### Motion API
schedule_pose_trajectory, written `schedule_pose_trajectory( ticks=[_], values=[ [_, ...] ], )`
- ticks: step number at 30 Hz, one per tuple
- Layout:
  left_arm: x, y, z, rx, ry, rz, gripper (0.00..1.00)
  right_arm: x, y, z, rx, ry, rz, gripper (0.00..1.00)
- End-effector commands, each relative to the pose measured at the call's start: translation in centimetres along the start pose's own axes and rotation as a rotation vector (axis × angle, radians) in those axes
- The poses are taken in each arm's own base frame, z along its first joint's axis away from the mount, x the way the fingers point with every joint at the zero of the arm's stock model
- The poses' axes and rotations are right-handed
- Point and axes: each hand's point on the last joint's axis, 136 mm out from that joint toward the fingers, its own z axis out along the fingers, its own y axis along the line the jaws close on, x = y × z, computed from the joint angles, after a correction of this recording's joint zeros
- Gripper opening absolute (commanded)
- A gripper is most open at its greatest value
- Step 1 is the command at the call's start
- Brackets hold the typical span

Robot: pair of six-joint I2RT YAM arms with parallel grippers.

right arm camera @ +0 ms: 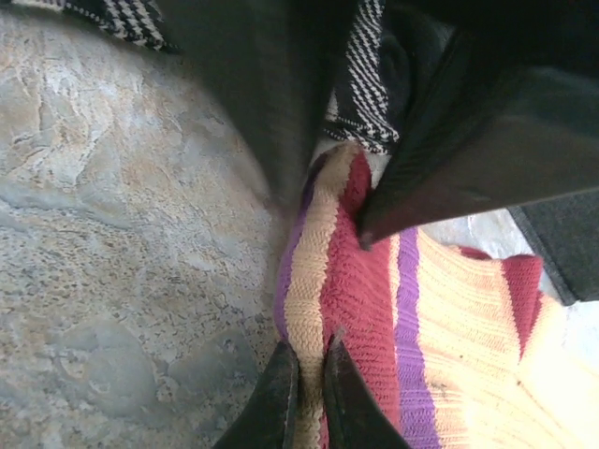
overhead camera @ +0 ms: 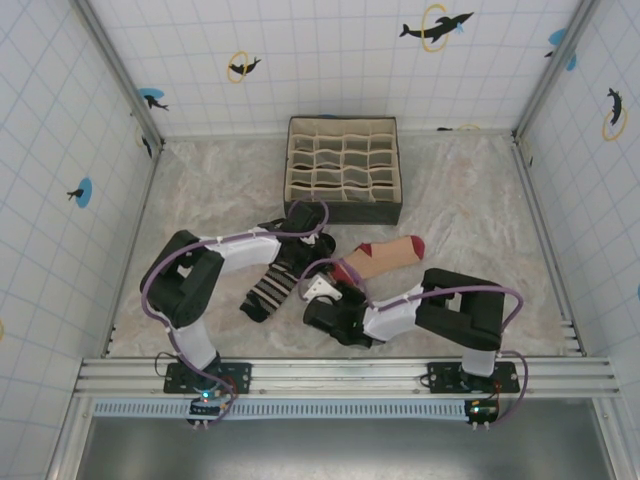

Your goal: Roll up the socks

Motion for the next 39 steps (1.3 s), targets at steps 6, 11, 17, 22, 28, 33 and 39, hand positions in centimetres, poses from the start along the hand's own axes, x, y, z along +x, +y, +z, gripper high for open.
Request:
schedule_pose_trajectory(
  ticks=[6,11,17,22,28,33,39],
  values=[
    [-1.5,-2.0,-2.8,0.121,-0.095,-0.003,0.82,3.4,0.7,0.2,-0.206,0.09,0.176,0.0],
    [-2.5,-2.9,-4.7,0.173,-0.157,0.0,0.85,4.4,0.8,0.4,-0.328,0.141,0.289,0.0],
    [-3.1,-2.4,-6.4,0.197,-0.253,-0.013,0.85,5.7,0.2,0.2,-0.47,0.17,0.48,0.0],
    [-2.6,-1.9,-6.2,0.236,-0.26,-0.034,0.83,6.4,-0.1,-0.2,-0.615,0.185,0.685,0.0],
    [-2.1,-1.7,-5.3,0.243,-0.24,-0.031,0.8,6.5,-0.6,-0.7,-0.744,0.182,0.918,0.0],
    [-1.3,-2.4,-4.2,0.25,-0.219,0.013,0.75,6.5,-1.6,-1.0,-0.839,0.17,1.146,0.0],
    [0.0,-3.4,-2.2,0.24,-0.172,0.086,0.66,5.9,-2.5,-1.1,-0.937,0.196,1.319,0.0]
  ],
)
